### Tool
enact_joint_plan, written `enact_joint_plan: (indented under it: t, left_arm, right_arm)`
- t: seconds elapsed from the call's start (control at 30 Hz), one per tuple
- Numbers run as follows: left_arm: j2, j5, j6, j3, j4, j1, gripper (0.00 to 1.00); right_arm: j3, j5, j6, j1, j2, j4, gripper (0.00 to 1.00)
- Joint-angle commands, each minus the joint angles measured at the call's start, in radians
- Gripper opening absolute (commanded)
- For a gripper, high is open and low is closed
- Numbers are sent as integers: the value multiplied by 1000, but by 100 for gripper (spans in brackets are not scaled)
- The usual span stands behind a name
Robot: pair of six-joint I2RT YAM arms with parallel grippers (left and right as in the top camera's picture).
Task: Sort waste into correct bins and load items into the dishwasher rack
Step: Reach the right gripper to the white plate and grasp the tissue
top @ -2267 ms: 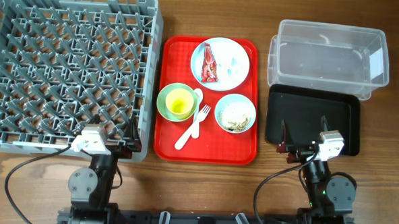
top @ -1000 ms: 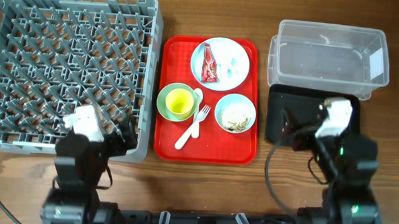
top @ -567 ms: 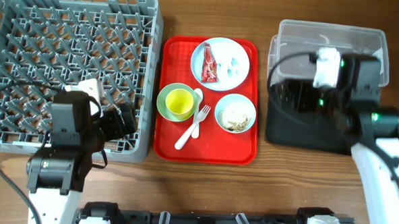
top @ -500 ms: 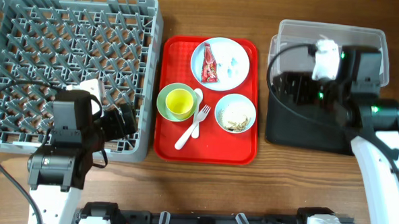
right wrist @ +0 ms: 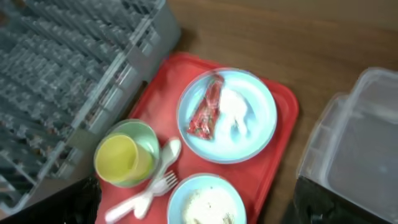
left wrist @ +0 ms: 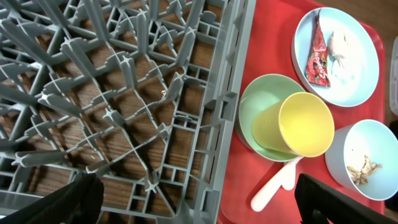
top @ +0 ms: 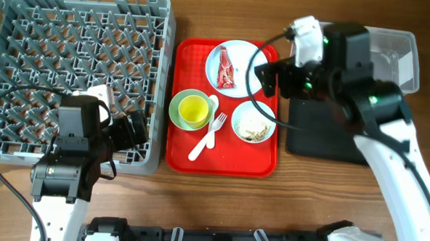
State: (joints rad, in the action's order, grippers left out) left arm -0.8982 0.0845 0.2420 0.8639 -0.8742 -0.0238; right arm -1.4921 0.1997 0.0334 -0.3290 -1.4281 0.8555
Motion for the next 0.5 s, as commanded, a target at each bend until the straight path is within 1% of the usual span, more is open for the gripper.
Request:
enact_joint_plan:
  t: [0.0,0.1,0.27,0.3,0.37,0.47]
  left_arm:
    - [8,16,5,20,2,6,100]
    - [8,16,5,20,2,6,100]
    - [8,16,5,20,2,6,100]
    - [8,16,5,20,2,6,100]
    - [8,16,5,20,2,6,100]
    - [8,16,5,20,2,6,100]
  right_arm:
    - [-179,-116,-34,-36,-203,41,100]
    - [-254,-140,-29,-43,-323,24,100]
    - [-265,-141,-8,-45,-461,-50,99]
    - [-265,-140,-3,-45,-488,-58,96]
    - [-265,-141,14,-45,-543,-74,88]
    - [-265,-141,58,-45,-614,-101,86]
